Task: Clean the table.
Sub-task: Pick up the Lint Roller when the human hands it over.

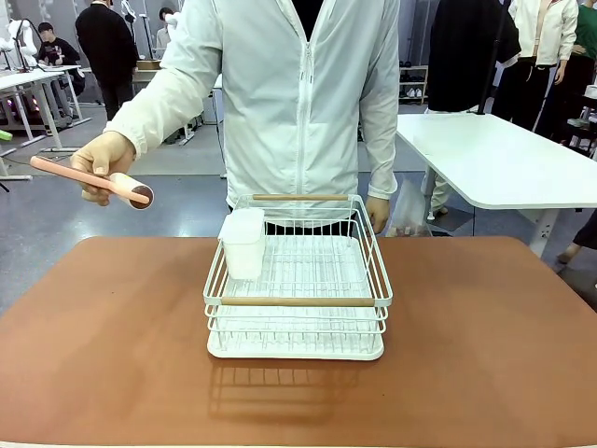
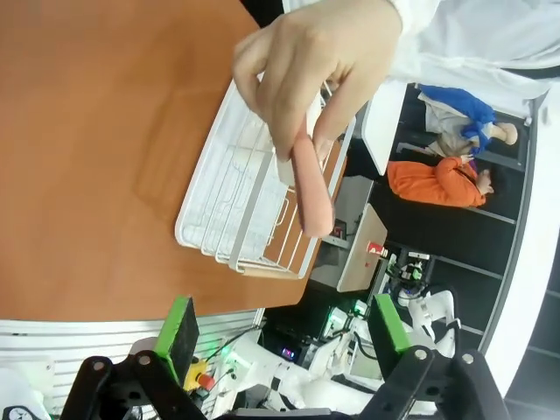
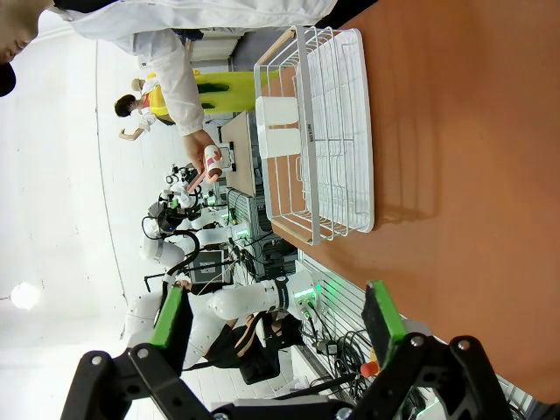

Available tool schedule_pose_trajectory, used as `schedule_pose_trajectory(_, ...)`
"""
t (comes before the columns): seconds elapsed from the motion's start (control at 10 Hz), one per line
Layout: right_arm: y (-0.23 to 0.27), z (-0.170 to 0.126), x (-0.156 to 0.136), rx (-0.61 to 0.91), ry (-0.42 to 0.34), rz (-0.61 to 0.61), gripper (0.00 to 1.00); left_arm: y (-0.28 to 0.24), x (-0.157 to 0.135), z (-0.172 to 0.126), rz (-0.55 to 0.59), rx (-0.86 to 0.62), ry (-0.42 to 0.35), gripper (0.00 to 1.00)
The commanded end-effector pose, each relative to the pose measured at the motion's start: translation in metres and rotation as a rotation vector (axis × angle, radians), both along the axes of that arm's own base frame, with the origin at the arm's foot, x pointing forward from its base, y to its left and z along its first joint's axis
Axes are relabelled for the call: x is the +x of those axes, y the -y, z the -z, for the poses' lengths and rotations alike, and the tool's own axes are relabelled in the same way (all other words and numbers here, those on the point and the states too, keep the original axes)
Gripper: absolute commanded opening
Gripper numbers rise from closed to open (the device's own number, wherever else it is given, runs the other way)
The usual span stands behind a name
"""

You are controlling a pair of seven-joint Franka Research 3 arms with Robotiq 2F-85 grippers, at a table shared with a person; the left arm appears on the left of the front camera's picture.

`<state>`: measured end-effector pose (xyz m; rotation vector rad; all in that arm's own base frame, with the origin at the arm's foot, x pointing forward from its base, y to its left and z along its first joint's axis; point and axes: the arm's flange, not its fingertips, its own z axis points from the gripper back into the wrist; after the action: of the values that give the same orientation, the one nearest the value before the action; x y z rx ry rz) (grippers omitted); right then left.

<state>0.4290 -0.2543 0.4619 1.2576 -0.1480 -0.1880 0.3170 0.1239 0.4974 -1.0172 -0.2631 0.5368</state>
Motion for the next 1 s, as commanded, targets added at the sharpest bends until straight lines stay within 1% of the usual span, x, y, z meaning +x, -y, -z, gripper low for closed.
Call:
schedule_pose_trajectory(0.0,-0.001,-0.002,-0.001,0.0,0.002,0.0,1.0,0.017,0.01,0.003,-0.051,0.007,0.007,1.0)
schedule_pose_trajectory(0.1,-0.001,-0.002,-0.001,0.0,0.002,0.0,1.0,0.022,0.016,0.003,-0.063,0.01,0.03,1.0)
schedule_pose_trajectory(0.6,-0.001,-0.002,-0.001,0.0,0.002,0.0,1.0,0.042,0.049,0.016,-0.112,0.003,0.051,1.0)
schedule_pose_trajectory(0.9,-0.001,-0.002,-0.001,0.0,0.002,0.0,1.0,0.043,0.056,0.027,-0.131,-0.007,0.04,1.0)
